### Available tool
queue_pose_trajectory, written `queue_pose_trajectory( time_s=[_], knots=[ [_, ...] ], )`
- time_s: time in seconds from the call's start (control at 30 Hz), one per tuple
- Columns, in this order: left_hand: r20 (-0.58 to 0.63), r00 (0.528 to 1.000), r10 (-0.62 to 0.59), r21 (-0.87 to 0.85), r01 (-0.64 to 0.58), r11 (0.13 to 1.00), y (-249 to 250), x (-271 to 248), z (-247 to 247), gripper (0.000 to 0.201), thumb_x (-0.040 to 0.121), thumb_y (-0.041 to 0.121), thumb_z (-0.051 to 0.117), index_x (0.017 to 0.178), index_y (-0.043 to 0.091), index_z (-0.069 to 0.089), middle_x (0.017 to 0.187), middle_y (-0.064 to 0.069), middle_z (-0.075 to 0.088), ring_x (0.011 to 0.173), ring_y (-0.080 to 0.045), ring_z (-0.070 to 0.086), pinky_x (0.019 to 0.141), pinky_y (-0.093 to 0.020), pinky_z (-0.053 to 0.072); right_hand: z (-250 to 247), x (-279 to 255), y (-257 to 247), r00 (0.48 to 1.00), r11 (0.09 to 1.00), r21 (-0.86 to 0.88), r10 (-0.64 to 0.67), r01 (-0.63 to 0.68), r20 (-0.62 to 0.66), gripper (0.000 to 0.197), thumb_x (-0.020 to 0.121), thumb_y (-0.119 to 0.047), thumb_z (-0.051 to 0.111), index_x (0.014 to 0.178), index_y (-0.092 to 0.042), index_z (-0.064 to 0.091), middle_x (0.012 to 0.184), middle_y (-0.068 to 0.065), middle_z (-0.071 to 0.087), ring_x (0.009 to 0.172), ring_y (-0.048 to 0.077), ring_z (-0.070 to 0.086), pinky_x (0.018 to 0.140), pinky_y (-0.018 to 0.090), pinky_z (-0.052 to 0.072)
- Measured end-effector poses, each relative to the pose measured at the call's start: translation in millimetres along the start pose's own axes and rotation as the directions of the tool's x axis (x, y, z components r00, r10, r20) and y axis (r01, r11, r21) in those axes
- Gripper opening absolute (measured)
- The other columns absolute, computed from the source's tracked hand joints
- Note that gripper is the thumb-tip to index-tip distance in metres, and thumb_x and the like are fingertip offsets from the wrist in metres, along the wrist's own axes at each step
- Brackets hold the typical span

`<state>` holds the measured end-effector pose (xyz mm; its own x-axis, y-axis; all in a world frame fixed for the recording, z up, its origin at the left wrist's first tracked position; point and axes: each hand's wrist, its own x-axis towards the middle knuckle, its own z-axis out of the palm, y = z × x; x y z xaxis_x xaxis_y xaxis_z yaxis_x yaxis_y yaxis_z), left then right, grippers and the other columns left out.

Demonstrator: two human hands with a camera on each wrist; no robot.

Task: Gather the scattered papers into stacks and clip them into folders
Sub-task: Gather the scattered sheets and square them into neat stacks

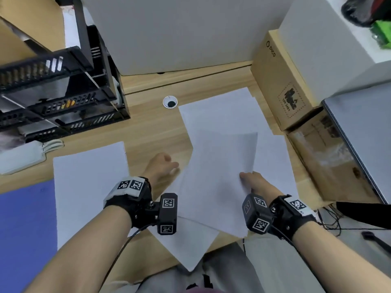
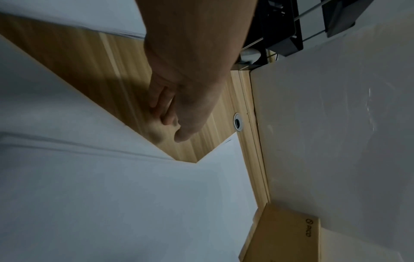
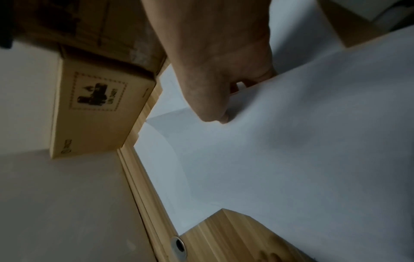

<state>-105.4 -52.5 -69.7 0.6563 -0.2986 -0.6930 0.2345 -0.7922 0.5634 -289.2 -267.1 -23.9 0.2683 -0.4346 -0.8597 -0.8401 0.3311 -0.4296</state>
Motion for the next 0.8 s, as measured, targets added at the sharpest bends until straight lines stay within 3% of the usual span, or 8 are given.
queue_pose_trajectory(
  time_s=[0.13, 0.3, 0.4, 0.47, 0.5, 0.53, 0.6, 0.8],
  knots=[
    [0.064, 0.998, -0.011, 0.036, 0.009, 0.999, -8, -11, 4, 0.018, 0.081, 0.025, 0.069, 0.08, 0.02, 0.051, 0.081, -0.003, 0.047, 0.075, -0.018, 0.046, 0.071, -0.03, 0.035, 6, -3, 12, 0.998, 0.999, -0.014, 0.037, -0.037, 0.048, 0.043, 0.102, -0.018, 0.041, 0.139, 0.004, 0.044, 0.138, 0.023, 0.051, 0.127, 0.037, 0.05, 0.062, 0.024, 0.047],
    [0.085, 0.994, -0.076, -0.033, 0.079, 0.996, -22, -19, 8, 0.016, 0.084, 0.021, 0.07, 0.088, 0.017, 0.055, 0.088, -0.006, 0.054, 0.074, -0.02, 0.051, 0.069, -0.029, 0.038, 23, 0, 19, 0.994, 0.997, 0.063, 0.03, -0.036, 0.102, 0.046, 0.099, -0.027, 0.047, 0.137, -0.001, 0.047, 0.139, 0.021, 0.051, 0.124, 0.037, 0.053, 0.098, 0.044, 0.049],
    [0.106, 0.989, -0.099, -0.025, 0.102, 0.994, -30, -22, 8, 0.044, 0.085, 0.026, 0.071, 0.123, 0.008, 0.058, 0.122, -0.01, 0.061, 0.108, -0.027, 0.06, 0.089, -0.035, 0.047, 32, 15, 24, 0.996, 0.999, 0.039, 0.01, -0.014, 0.091, 0.039, 0.095, -0.031, 0.048, 0.122, -0.003, 0.054, 0.12, 0.018, 0.057, 0.103, 0.031, 0.057, 0.105, 0.052, 0.043],
    [0.133, 0.986, -0.1, -0.022, 0.104, 0.994, -32, -26, 9, 0.049, 0.088, 0.024, 0.068, 0.13, 0.005, 0.052, 0.127, -0.011, 0.058, 0.115, -0.027, 0.057, 0.094, -0.035, 0.045, 38, 9, 16, 0.996, 1.0, -0.015, 0.017, -0.015, 0.087, 0.052, 0.09, -0.03, 0.045, 0.118, 0.013, 0.049, 0.109, 0.027, 0.058, 0.089, 0.02, 0.043, 0.099, 0.056, 0.044],
    [0.147, 0.985, -0.095, -0.028, 0.1, 0.995, -33, -28, 10, 0.046, 0.09, 0.021, 0.066, 0.131, 0.005, 0.051, 0.125, -0.008, 0.056, 0.111, -0.024, 0.056, 0.091, -0.033, 0.043, 39, 5, 13, 0.997, 0.999, -0.035, 0.0, 0.003, 0.078, 0.051, 0.092, -0.028, 0.043, 0.118, 0.016, 0.047, 0.107, 0.031, 0.059, 0.117, 0.038, 0.055, 0.089, 0.052, 0.05],
    [0.155, 0.984, -0.088, -0.038, 0.095, 0.995, -34, -30, 11, 0.045, 0.092, 0.019, 0.064, 0.132, 0.005, 0.05, 0.124, -0.007, 0.055, 0.106, -0.021, 0.054, 0.087, -0.03, 0.042, 39, -2, 8, 0.998, 0.999, -0.042, -0.003, 0.005, 0.062, 0.041, 0.096, -0.024, 0.042, 0.114, 0.012, 0.049, 0.1, 0.028, 0.061, 0.084, 0.038, 0.063, 0.072, 0.039, 0.055],
    [0.158, 0.985, -0.066, -0.044, 0.074, 0.996, -36, -32, 12, 0.043, 0.093, 0.016, 0.063, 0.132, 0.004, 0.051, 0.126, -0.009, 0.056, 0.102, -0.019, 0.052, 0.085, -0.027, 0.039, 36, -6, 8, 0.999, 0.999, -0.033, 0.015, -0.014, 0.034, 0.022, 0.101, -0.019, 0.042, 0.109, 0.0, 0.047, 0.082, 0.014, 0.058, 0.064, 0.026, 0.056, 0.045, 0.021, 0.045],
    [0.01, 1.0, 0.011, -0.033, -0.01, 0.999, -26, -26, 10, 0.032, 0.087, 0.011, 0.062, 0.118, 0.007, 0.065, 0.115, -0.011, 0.067, 0.096, -0.021, 0.063, 0.076, -0.023, 0.046, 4, 1, 37, 0.986, 0.999, 0.043, 0.015, -0.008, -0.166, 0.02, 0.098, -0.008, 0.042, 0.114, 0.001, 0.049, 0.076, 0.006, 0.049, 0.062, 0.02, 0.046, 0.05, 0.028, 0.033]
  ],
)
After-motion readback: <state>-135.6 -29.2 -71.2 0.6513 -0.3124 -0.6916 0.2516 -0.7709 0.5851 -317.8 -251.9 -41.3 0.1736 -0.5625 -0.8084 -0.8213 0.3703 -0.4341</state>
